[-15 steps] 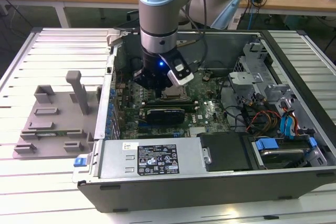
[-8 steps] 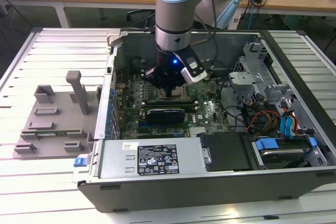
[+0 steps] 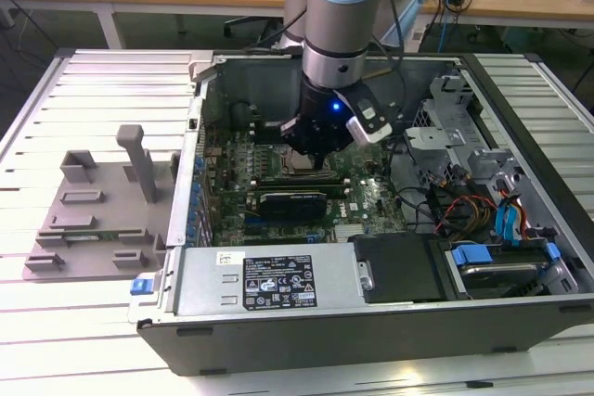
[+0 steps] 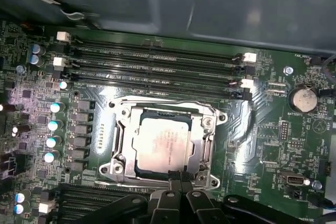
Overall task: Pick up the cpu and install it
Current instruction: 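Install the second cpu locking lever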
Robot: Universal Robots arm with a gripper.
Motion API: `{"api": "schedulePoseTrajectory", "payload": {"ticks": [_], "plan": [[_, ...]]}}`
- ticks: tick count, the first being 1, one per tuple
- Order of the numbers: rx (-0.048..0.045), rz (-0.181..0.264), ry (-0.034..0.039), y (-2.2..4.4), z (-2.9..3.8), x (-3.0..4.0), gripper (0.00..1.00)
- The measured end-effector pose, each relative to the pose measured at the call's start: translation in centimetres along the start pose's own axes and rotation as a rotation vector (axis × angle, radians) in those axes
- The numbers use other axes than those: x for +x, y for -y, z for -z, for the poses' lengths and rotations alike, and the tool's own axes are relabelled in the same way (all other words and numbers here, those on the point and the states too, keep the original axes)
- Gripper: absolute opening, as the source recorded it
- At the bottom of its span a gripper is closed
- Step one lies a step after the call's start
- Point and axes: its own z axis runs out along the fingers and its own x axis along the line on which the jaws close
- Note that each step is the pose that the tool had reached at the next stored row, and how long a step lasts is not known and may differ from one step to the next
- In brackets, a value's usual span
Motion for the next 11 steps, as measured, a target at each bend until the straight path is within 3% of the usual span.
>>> {"api": "schedulePoseTrajectory", "payload": {"ticks": [3,6,10,11], "plan": [[0.0111,0.0,-0.0012,-0.05,0.55,-0.05,0.11],[0.0162,0.0,-0.0017,-0.07,1.23,-0.05,0.11],[0.0222,0.0,-0.0024,-0.09,2.39,-0.05,0.11],[0.0244,0.0,-0.0027,-0.1,2.95,-0.05,0.11]]}}
